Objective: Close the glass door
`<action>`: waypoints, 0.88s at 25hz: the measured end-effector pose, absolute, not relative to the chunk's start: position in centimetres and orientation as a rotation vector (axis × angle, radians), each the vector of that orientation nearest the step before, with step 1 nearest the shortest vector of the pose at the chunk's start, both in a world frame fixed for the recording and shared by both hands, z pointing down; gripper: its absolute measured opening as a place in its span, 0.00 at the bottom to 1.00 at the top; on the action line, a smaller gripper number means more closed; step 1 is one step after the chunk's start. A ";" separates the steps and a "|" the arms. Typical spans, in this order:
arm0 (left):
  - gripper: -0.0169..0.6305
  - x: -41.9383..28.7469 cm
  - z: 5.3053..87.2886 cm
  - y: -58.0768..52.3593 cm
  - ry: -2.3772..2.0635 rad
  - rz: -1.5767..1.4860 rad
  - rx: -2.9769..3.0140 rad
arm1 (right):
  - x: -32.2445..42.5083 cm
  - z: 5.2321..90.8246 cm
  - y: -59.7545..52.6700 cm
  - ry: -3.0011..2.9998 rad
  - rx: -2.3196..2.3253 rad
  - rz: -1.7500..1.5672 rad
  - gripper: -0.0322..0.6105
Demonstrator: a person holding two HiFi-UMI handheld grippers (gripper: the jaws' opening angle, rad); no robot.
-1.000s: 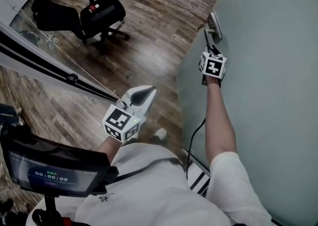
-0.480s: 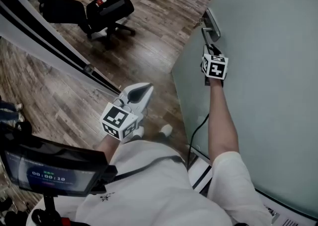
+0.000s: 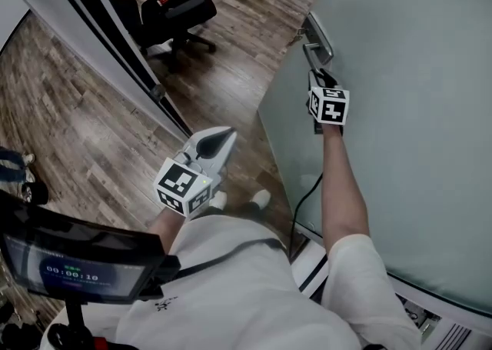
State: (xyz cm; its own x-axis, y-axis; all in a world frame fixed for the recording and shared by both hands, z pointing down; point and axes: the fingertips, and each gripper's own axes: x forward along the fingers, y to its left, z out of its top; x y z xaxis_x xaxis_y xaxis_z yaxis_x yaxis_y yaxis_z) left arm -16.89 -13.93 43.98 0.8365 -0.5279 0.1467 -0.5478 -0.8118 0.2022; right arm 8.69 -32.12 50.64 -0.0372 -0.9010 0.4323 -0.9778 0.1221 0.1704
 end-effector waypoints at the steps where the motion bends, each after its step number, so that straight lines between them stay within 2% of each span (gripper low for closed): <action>1: 0.03 -17.2 44.3 -13.7 -0.829 0.121 2.782 | 8.3 51.0 -31.9 -1.986 1.809 0.237 0.22; 22: 0.03 -26.6 43.7 -9.8 -0.898 0.019 2.763 | -5.2 50.7 -26.2 -2.064 1.690 0.174 0.24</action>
State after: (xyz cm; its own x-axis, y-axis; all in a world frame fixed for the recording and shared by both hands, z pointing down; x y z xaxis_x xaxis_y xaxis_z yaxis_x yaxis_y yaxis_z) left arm -26.58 -9.78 43.66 0.8116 -0.5780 0.0848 -0.5812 -0.7840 0.2182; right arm -5.18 -26.21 50.70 -0.1358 -0.8944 0.4263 -0.9531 0.2354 0.1904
